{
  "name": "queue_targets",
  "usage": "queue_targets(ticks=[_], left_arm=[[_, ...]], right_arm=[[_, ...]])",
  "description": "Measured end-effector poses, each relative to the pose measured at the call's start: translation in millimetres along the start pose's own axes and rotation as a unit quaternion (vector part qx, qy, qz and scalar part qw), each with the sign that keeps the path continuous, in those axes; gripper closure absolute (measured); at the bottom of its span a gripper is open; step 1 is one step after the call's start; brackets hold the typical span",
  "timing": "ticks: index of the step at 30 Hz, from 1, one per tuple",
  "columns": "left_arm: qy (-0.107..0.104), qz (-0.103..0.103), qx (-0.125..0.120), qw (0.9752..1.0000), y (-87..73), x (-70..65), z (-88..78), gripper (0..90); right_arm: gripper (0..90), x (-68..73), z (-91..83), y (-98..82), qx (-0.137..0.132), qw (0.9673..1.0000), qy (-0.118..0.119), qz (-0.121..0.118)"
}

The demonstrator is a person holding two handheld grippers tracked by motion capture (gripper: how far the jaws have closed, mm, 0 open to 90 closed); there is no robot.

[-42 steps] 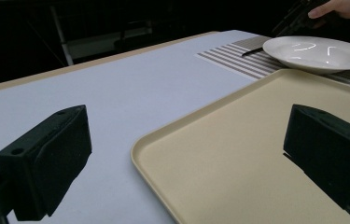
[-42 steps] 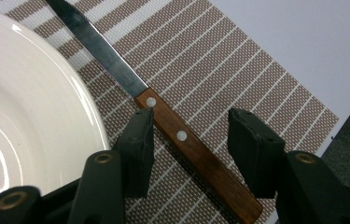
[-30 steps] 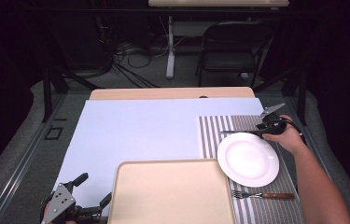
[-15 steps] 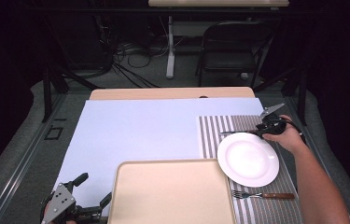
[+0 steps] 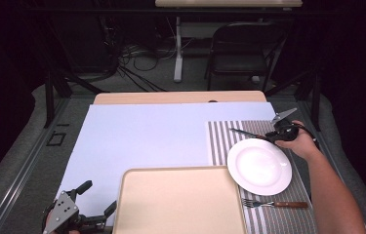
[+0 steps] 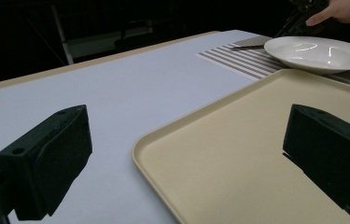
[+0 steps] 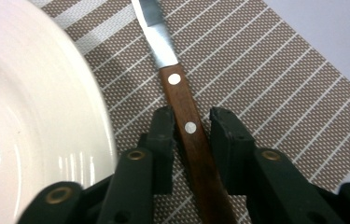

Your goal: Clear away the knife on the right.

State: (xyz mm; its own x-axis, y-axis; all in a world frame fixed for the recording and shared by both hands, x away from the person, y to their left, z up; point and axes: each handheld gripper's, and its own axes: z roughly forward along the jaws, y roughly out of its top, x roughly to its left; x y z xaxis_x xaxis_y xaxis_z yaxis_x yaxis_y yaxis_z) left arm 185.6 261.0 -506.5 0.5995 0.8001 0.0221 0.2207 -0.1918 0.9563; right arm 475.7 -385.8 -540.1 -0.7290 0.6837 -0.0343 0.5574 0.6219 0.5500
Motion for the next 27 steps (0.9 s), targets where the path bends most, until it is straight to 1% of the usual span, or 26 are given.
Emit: queue_targets(ticks=[2,4,6,9,10,13,14,15,16,17,18,21,22,26,27], left_arm=[[0.0,-0.002,-0.002,1.0,-0.1,0.0,0.0,1.6],[0.0,-0.002,-0.002,1.0,0.0,0.0,0.0,1.6],[0.001,-0.001,-0.001,1.0,0.0,-0.2,-0.2,1.6],[0.0,-0.001,-0.001,1.0,-0.1,0.0,-0.2,1.6],[-0.001,-0.001,-0.001,1.0,-0.2,0.0,-0.1,1.6],[-0.001,0.0,0.0,1.0,-0.3,0.4,0.0,1.6],[-0.001,-0.001,0.0,1.0,-0.4,0.5,0.1,1.6],[0.0,-0.001,-0.001,1.0,-0.4,0.6,0.1,1.6],[-0.001,-0.001,0.0,1.0,-0.4,0.7,0.1,1.6],[0.0,0.0,0.0,1.0,-0.4,0.7,0.1,1.6],[0.0,0.0,0.0,1.0,-0.4,0.7,0.1,1.6],[0.0,0.0,0.0,1.0,-0.5,1.0,0.1,1.6],[0.0,0.0,0.0,1.0,-0.5,1.0,0.1,1.6],[0.0,-0.001,0.0,1.0,-0.7,1.2,0.5,1.6],[0.001,0.0,0.001,1.0,-0.6,1.4,0.5,1.6]], right_arm=[[74.4,1.2,0.4,0.4,-0.001,1.0,0.005,-0.003],[75.4,1.1,1.1,0.9,-0.002,1.0,0.005,-0.007],[76.1,2.0,0.9,2.8,0.008,0.9999,0.004,-0.015],[76.3,2.4,0.1,4.1,0.015,0.9997,0.001,-0.017],[76.3,2.7,1.5,4.1,0.006,0.9999,0.003,-0.016],[76.4,3.1,2.0,4.2,0.006,0.9999,0.002,-0.011],[76.4,2.5,1.6,5.0,0.01,0.9998,0.004,-0.015],[76.4,3.0,0.8,5.4,0.015,0.9998,0.0,-0.013],[76.4,2.5,0.6,5.8,0.019,0.9997,0.005,-0.013],[76.4,2.0,0.3,6.1,0.022,0.9996,0.005,-0.015],[76.4,2.8,-0.1,6.2,0.024,0.9997,0.002,-0.008],[76.4,1.8,0.4,6.1,0.022,0.9997,0.002,-0.008],[76.4,1.8,0.3,6.2,0.023,0.9997,0.003,-0.004],[76.4,1.9,0.0,6.9,0.027,0.9996,0.002,-0.003],[76.5,2.5,1.5,6.4,0.015,0.9999,-0.001,-0.002]])
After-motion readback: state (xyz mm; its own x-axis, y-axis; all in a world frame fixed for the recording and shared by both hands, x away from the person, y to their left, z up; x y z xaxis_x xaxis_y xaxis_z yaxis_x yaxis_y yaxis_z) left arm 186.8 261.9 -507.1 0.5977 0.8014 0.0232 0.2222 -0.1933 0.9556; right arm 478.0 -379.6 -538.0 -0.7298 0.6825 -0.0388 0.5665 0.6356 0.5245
